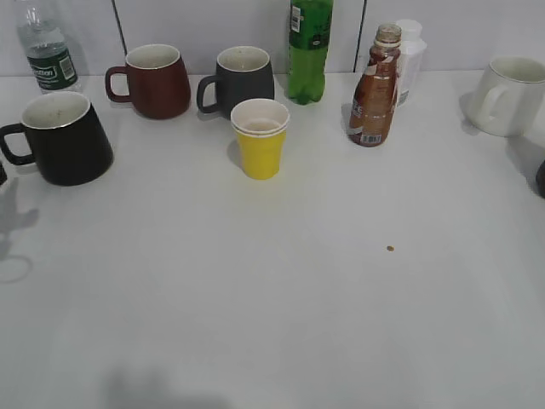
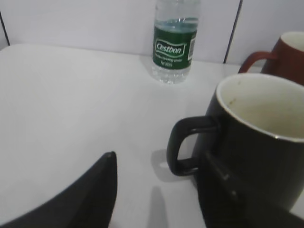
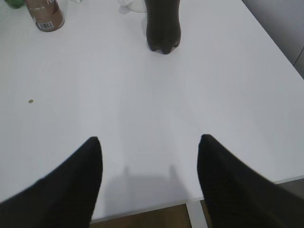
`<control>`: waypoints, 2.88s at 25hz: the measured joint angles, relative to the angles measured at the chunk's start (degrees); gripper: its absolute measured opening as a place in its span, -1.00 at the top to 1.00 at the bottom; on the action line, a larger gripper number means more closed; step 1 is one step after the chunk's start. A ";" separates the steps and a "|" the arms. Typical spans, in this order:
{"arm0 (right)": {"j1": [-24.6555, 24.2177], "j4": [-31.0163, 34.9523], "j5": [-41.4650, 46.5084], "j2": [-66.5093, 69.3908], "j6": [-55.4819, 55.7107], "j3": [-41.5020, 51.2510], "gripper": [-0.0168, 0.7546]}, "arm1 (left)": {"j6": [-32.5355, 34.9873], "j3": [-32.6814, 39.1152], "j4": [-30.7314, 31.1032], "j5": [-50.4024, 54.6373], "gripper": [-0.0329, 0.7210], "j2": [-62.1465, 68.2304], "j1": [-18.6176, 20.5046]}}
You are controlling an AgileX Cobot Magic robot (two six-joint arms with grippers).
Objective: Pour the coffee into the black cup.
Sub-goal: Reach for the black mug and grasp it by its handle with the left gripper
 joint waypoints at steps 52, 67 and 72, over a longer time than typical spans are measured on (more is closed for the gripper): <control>0.00 0.02 0.00 0.00 0.00 0.00 -0.33 | 0.00 -14.27 6.25 -4.71 -0.34 18.33 2.31; 0.00 0.14 0.00 0.00 0.00 0.00 -0.33 | -0.60 -23.71 12.11 -8.02 0.80 26.84 2.31; 0.00 0.14 0.00 0.00 0.00 0.00 -0.33 | -0.62 -23.73 13.06 -8.83 0.80 26.84 2.31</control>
